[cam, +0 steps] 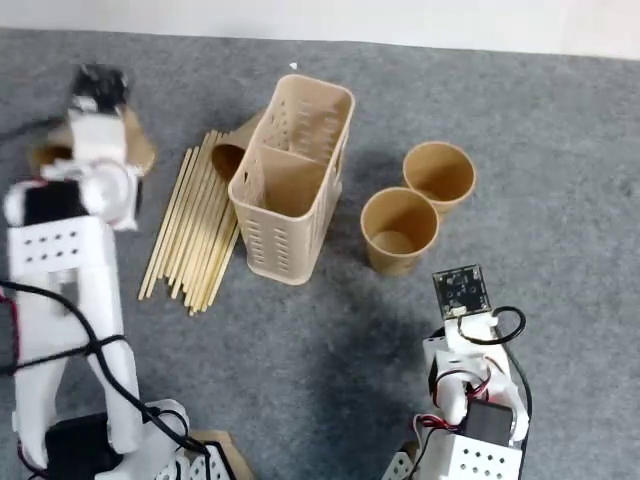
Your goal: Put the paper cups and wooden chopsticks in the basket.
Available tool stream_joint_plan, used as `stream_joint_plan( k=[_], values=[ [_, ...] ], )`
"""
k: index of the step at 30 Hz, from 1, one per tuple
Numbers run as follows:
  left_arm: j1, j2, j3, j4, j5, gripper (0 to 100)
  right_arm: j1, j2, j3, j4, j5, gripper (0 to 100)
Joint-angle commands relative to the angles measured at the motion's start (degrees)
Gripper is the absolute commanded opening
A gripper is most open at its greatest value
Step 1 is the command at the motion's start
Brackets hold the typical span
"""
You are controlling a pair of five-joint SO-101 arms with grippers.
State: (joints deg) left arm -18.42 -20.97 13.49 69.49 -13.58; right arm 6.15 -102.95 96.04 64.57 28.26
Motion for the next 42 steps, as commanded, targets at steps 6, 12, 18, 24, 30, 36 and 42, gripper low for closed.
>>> stream_joint_plan(
  k=[6, 12, 18, 24, 30, 36, 42],
  values=[
    [17.6, 5.5, -48.7, 23.6, -11.6, 0, 0.5, -0.4, 8.0, 0.0, 0.4, 0.9],
    [31.3, 20.4, -61.4, 27.3, -23.4, 0, 0.5, -0.4, 8.0, 0.0, 0.4, 0.9],
    [35.7, 31.0, -66.2, 30.9, -27.3, 0, 0.5, -0.4, 8.0, 0.0, 0.4, 0.9],
    [31.2, 35.0, -66.4, 31.1, -27.2, 0, 0.5, -0.4, 8.0, 0.0, 0.4, 0.9],
    [29.6, 29.3, -60.8, 31.4, -27.5, 0, 0.4, -0.4, 8.0, -0.2, 0.4, 0.9],
    [29.4, 22.8, -50.2, 31.4, -31.3, 0, 0.4, -0.4, 8.0, -0.2, 0.4, 0.9],
    [28.3, 19.4, -45.6, 31.4, -34.3, 0, 0.4, -0.4, 8.0, -0.2, 0.4, 0.9]
  ],
)
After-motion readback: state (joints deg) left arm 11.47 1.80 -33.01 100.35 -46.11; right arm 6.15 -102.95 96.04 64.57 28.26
